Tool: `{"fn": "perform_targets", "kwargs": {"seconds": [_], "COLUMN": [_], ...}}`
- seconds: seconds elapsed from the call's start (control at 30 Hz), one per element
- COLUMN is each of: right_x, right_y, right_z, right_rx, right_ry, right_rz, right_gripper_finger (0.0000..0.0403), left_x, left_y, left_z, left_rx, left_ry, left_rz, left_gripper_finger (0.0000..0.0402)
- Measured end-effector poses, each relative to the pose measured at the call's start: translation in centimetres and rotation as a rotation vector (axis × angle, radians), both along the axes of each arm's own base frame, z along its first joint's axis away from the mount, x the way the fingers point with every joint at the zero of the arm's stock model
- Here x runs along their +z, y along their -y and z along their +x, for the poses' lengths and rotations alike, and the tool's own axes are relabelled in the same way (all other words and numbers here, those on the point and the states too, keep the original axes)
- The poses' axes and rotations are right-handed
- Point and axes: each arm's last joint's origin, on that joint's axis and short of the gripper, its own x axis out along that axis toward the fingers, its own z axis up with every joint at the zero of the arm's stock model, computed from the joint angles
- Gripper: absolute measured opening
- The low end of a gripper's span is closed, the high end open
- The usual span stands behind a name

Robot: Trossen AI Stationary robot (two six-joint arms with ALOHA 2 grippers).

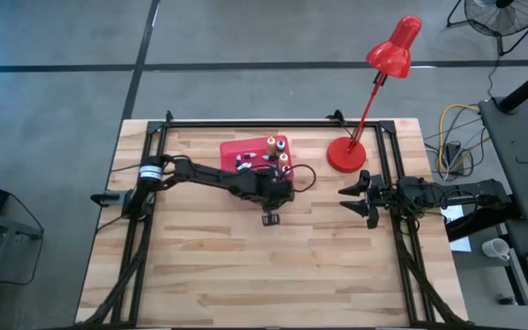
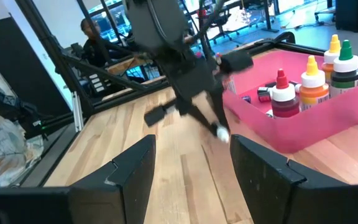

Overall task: Pick & Place food coloring
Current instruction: Put the small dark blue food coloring bottle into the pink bin, then return to Home Position

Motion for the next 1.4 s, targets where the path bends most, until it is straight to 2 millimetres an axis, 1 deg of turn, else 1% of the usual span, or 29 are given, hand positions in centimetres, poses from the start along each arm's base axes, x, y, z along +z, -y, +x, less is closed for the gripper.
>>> {"fn": "perform_targets", "kwargs": {"seconds": [0.07, 0.13, 0.23, 0.33, 0.4, 0.5, 0.6, 0.67, 0.8, 0.9, 0.97, 1.0, 1.07, 1.13, 1.2, 1.23, 1.3, 1.4], "right_x": [0.0, 0.0, 0.0, 0.0, 0.0, 0.0, 0.0, 0.0, 0.0, 0.0, 0.0, 0.0, 0.0, 0.0, 0.0, 0.0, 0.0, 0.0], "right_y": [0.0, 0.0, 0.0, 0.0, 0.0, 0.0, 0.0, 0.0, 0.0, 0.0, 0.0, 0.0, 0.0, 0.0, 0.0, 0.0, 0.0, 0.0], "right_z": [0.0, 0.0, 0.0, 0.0, 0.0, 0.0, 0.0, 0.0, 0.0, 0.0, 0.0, 0.0, 0.0, 0.0, 0.0, 0.0, 0.0, 0.0], "right_rx": [0.0, 0.001, 0.0, 0.0, 0.0, 0.001, 0.001, 0.0, 0.0, 0.001, 0.0, 0.0, 0.0, 0.0, -0.001, 0.0, 0.0, 0.0], "right_ry": [0.0, 0.0, 0.0, 0.0, -0.001, -0.001, -0.001, -0.001, -0.001, -0.001, 0.0, 0.0, -0.001, 0.0, 0.0, -0.001, 0.0, 0.0], "right_rz": [0.0, 0.0, 0.0, 0.0, 0.0, 0.0, 0.0, 0.0, 0.0, 0.0, 0.0, 0.0, 0.0, 0.0, 0.0, 0.0, 0.0, 0.0], "right_gripper_finger": [0.0201, 0.0201, 0.0201, 0.0201, 0.0201, 0.0201, 0.0201, 0.0201, 0.0201, 0.0201, 0.0201, 0.0201, 0.0201, 0.0201, 0.0201, 0.0201, 0.0201, 0.0201], "left_x": [2.1, 4.7, 7.8, 8.5, 8.4, 8.7, 9.2, 10.2, 13.4, 15.5, 16.6, 17.2, 18.3, 19.0, 19.0, 18.5, 18.0, 17.3], "left_y": [0.0, 0.0, -0.8, -2.8, -4.2, -5.4, -5.4, -5.1, -4.4, -3.9, -3.4, -3.1, -2.0, -1.1, -0.5, -0.4, -0.2, 0.0], "left_z": [-0.1, -0.3, -1.1, -2.3, -3.0, -3.6, -3.6, -3.7, -3.7, -3.7, -3.7, -3.9, -4.6, -5.4, -6.2, -6.6, -7.7, -10.1], "left_rx": [0.01, 0.028, 0.084, 0.191, 0.282, 0.357, 0.344, 0.329, 0.351, 0.336, 0.352, 0.334, 0.21, 0.072, -0.036, -0.078, -0.135, -0.136], "left_ry": [-0.048, -0.063, -0.063, -0.118, -0.157, -0.155, -0.152, -0.131, -0.032, 0.026, 0.079, 0.104, 0.125, 0.167, 0.233, 0.264, 0.37, 0.556], "left_rz": [0.081, 0.176, 0.268, 0.323, 0.352, 0.35, 0.354, 0.363, 0.433, 0.445, 0.412, 0.381, 0.254, 0.073, -0.087, -0.136, -0.189, -0.21], "left_gripper_finger": [0.0035, 0.0046, 0.0066, 0.0076, 0.0082, 0.0091, 0.01, 0.0105, 0.0109, 0.011, 0.011, 0.011, 0.011, 0.011, 0.011, 0.011, 0.011, 0.011]}}
